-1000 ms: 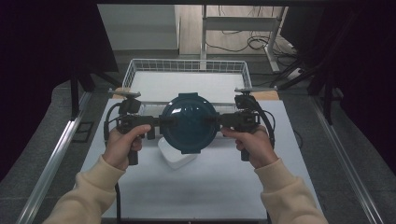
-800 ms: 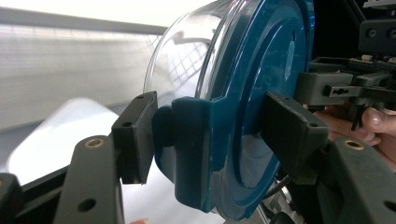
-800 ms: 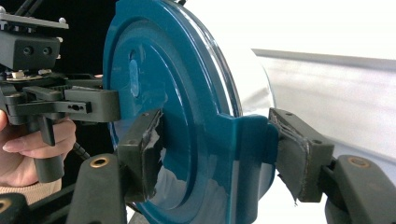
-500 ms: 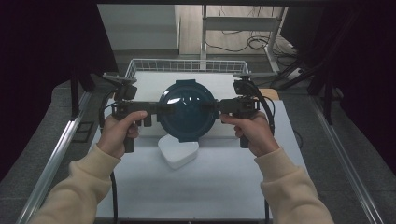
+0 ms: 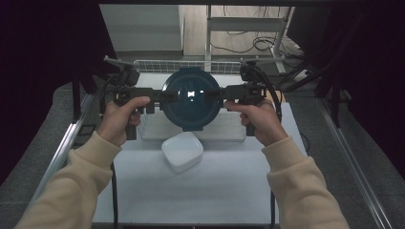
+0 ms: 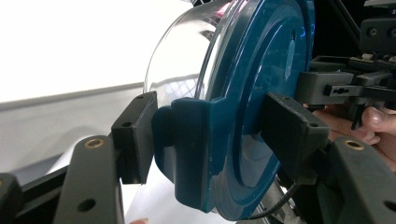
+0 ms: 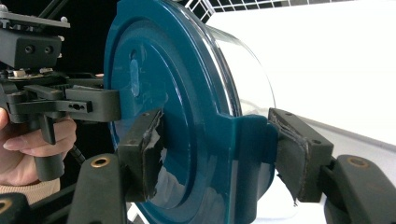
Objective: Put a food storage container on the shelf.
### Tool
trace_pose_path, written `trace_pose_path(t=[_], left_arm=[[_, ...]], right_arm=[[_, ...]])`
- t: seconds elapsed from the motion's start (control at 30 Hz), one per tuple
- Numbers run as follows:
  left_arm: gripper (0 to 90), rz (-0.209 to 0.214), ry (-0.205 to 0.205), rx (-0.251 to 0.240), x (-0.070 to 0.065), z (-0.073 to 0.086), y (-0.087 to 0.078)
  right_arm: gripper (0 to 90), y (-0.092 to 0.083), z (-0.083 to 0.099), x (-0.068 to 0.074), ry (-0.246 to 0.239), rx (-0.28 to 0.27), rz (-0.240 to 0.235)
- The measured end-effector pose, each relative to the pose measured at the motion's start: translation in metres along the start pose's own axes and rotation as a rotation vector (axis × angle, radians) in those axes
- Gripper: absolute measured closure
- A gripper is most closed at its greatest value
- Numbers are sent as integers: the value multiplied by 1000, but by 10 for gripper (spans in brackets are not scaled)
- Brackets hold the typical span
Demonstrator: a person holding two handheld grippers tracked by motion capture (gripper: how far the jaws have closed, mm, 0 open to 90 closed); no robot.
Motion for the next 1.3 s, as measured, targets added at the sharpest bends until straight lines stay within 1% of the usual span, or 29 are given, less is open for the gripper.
trace_pose_path(t=[0.03, 0.07, 0.13, 0.3, 0.5, 0.6, 0.7, 0.8, 0.9, 1.07, 1.13, 1.3], left_arm=[[380, 0, 5, 2, 1, -2, 0], [380, 1, 1, 1, 1, -5, 0], [380, 3, 12, 4, 2, -11, 1], [379, 5, 7, 13, 6, -24, 5], [376, 8, -13, 18, 17, -41, 16], [375, 13, -22, 23, 23, -52, 21], [375, 8, -25, 27, 28, -63, 26], [374, 3, -32, 32, 33, -69, 32], [373, 5, -45, 41, 40, -71, 37], [372, 7, -64, 50, 50, -72, 47], [370, 2, -60, 60, 52, -72, 51], [369, -2, -71, 84, 62, -73, 60]], right_arm=[[373, 0, -2, 0, -1, -2, -1], [373, 0, -5, -1, -3, -2, -1], [374, 1, -9, -2, -1, -2, 1], [377, 4, -21, -7, 0, -4, 2], [377, 11, -36, -18, 8, 3, 8], [377, 15, -45, -25, 14, 0, 12], [377, 20, -54, -32, 22, -6, 13], [377, 25, -59, -40, 35, -6, 7], [377, 30, -62, -47, 43, 3, 8], [377, 38, -62, -57, 62, 15, 14], [377, 41, -61, -62, 68, 18, 13], [377, 48, -57, -74, 96, 29, 11]])
Point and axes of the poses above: each handheld gripper's, and its own axes: y roughly forward along the jaws, z roughly out of its underside, x roughly to its left, the point moved 1 cm from there along y, roughly forward along the jaws, and after that the axes turned 2 degrees about -y, right-handed, at the moved point
